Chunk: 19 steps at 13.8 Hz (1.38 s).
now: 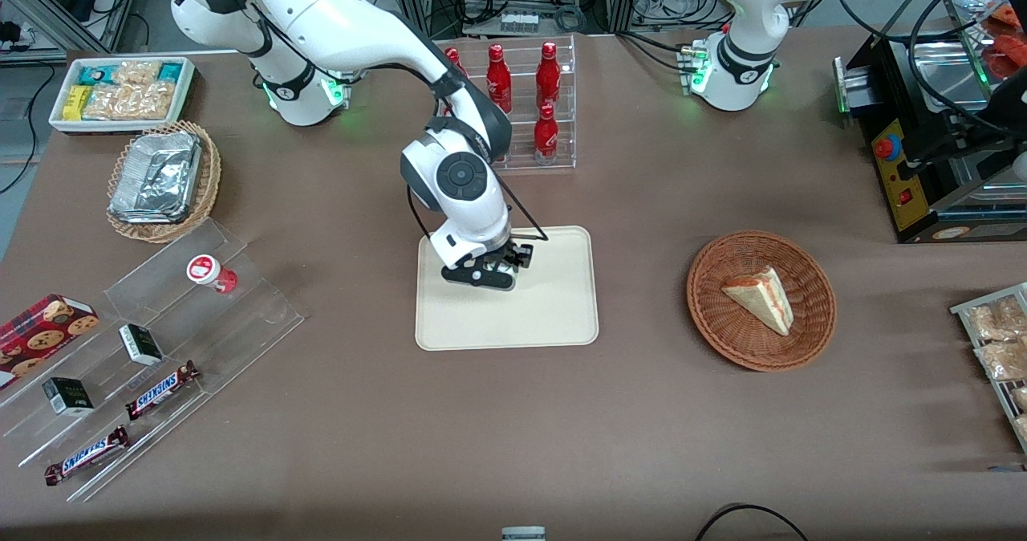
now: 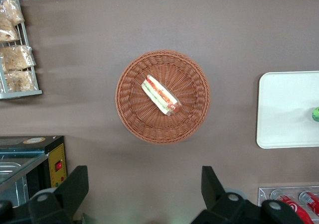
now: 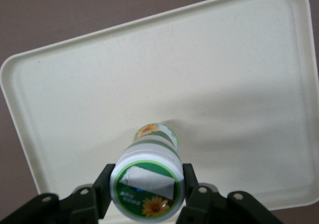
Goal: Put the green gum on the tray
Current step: 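Lower the gum bottle onto the tray and open the right gripper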
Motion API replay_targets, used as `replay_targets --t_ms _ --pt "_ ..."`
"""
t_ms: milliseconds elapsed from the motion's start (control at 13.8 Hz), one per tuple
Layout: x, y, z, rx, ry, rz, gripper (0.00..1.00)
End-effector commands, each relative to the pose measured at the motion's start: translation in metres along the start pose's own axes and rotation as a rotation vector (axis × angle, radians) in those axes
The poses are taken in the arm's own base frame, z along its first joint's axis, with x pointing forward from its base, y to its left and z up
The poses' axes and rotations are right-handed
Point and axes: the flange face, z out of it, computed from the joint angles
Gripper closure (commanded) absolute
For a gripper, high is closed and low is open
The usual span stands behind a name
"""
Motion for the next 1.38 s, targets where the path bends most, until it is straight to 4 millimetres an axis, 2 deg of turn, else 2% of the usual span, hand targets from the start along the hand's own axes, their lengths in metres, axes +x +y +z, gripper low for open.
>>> replay_targets --t_ms 0,362,435,580,1014,1159,1304 --pt "0.009 -0.004 0.012 0.015 0.006 0.019 1.00" --pt "0.011 -0.002 0.029 0.010 0.013 0.017 1.00" --pt "0.012 -0.002 0.030 0.009 0.015 0.015 0.88" --pt "0.012 -0.001 0.033 0.005 0.015 0.016 0.00" --pt "0.010 -0.007 0.023 -0.010 0.051 -0.038 0.00" --pt "0.012 -0.008 0.005 -0.011 0.069 -0.056 0.00" --pt "0.016 -0.001 -0.026 -0.055 0.072 -0.081 0.00"
